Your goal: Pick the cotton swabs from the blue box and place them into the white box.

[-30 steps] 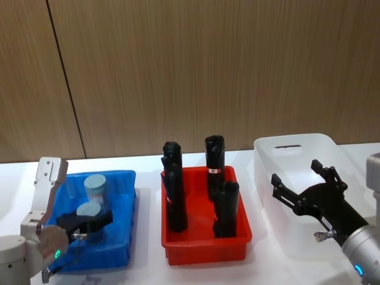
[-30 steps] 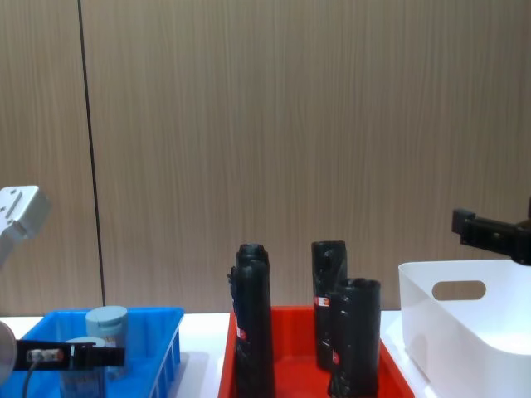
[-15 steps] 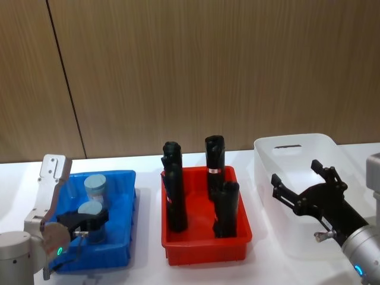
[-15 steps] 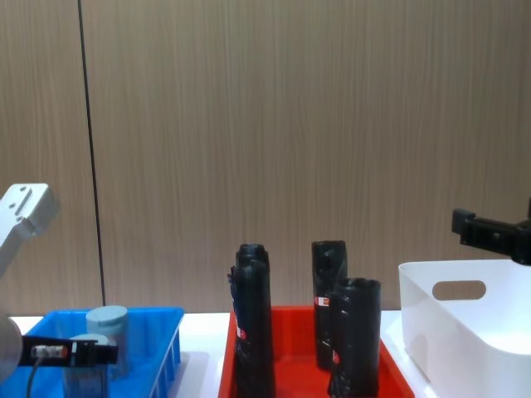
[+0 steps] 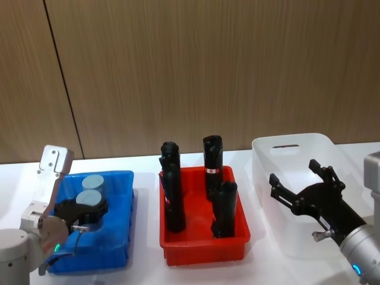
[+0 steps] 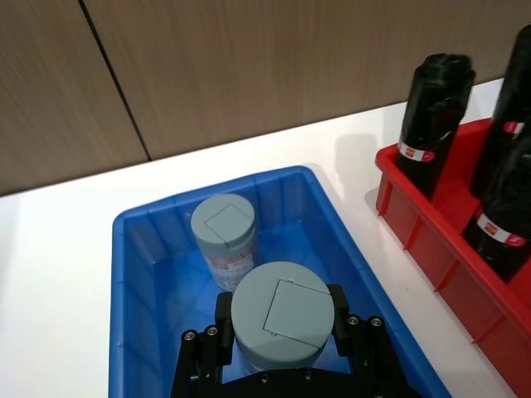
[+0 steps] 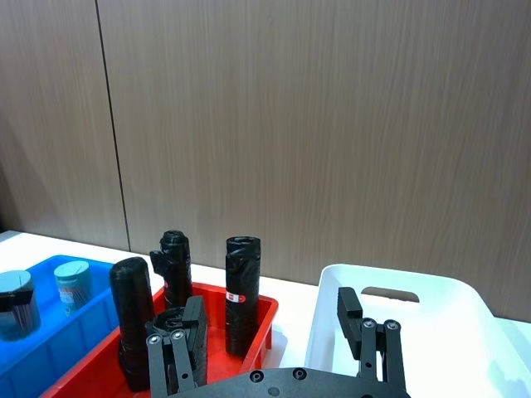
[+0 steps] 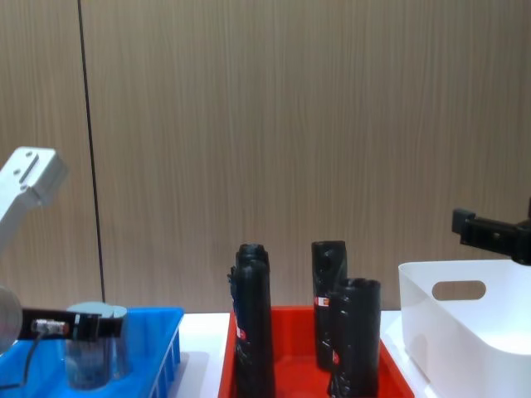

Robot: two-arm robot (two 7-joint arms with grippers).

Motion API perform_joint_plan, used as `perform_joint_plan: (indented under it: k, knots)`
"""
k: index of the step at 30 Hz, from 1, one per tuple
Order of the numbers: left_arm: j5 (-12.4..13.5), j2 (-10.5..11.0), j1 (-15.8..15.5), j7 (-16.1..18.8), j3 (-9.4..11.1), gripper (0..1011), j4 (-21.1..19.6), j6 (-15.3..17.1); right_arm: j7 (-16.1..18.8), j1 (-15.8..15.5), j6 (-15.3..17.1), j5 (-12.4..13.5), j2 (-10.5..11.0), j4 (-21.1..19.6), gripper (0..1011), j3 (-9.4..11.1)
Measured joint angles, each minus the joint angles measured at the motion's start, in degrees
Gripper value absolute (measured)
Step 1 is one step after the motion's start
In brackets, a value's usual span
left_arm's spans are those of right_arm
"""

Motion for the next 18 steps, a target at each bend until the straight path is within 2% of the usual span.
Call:
perform_joint_plan:
  k: [8,18]
  knots:
    - [2.0,1.8,2.0,-2.6,-0.1,671,-5.8,-0.2,0.0,0.0,0.0,0.0,0.0,0.0,1002,0.0]
    - [3.5,4.1,3.9,-8.5,-0.3,671,-11.6,-1.0,0.0,0.0,0.0,0.0,0.0,0.0,1002,0.0]
